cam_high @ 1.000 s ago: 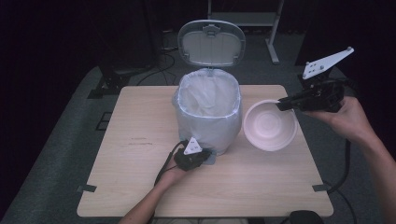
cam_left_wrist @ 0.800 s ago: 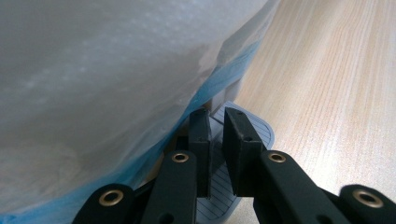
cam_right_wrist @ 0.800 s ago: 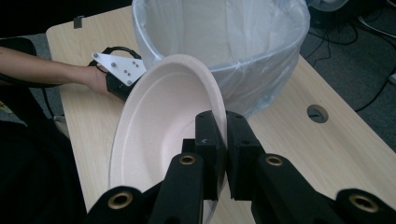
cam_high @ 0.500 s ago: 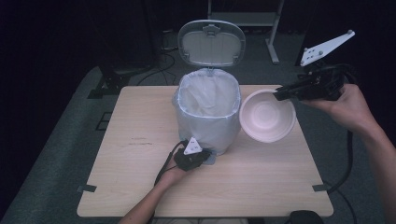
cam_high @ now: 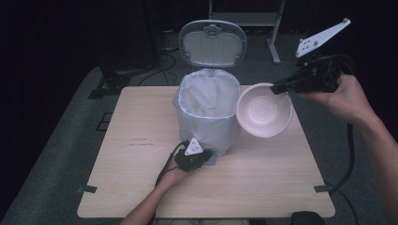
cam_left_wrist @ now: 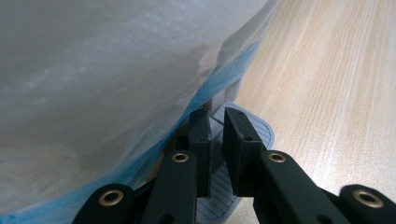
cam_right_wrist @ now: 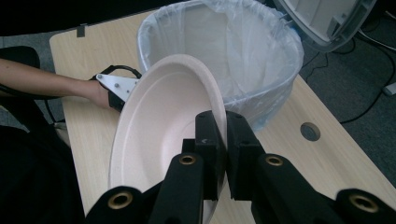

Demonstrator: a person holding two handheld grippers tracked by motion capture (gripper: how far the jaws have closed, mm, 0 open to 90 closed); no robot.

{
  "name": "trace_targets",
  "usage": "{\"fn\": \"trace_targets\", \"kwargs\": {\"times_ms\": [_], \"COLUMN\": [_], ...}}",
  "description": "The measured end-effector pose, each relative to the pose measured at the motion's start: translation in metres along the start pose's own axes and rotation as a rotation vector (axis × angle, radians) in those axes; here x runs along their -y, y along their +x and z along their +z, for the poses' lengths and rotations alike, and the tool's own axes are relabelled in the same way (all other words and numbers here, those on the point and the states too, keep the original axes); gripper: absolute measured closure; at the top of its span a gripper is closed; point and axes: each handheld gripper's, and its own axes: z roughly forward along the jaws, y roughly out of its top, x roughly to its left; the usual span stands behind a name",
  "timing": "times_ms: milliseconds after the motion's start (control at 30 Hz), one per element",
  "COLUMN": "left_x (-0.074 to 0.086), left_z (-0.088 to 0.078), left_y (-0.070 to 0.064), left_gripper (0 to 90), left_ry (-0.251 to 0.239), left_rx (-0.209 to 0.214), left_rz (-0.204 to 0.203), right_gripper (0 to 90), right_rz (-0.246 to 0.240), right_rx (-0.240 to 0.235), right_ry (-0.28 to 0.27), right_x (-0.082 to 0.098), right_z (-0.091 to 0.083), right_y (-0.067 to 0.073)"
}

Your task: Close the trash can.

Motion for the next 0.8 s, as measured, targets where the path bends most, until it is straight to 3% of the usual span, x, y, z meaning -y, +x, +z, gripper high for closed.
{"fn": "trace_targets", "kwargs": {"times_ms": [800], "left_x": [0.000], "left_z": [0.000], "left_y": [0.000], "left_gripper": [81.7], "left_ry": [-0.002], "left_rx": [0.002], "left_rz": [0.001], "right_gripper": [84.1], "right_rz": [-0.019], "right_rx": [0.007], "right_ry": [-0.004], "right_x": [-0.035], "right_z": [-0.002], "right_y": [-0.005]}}
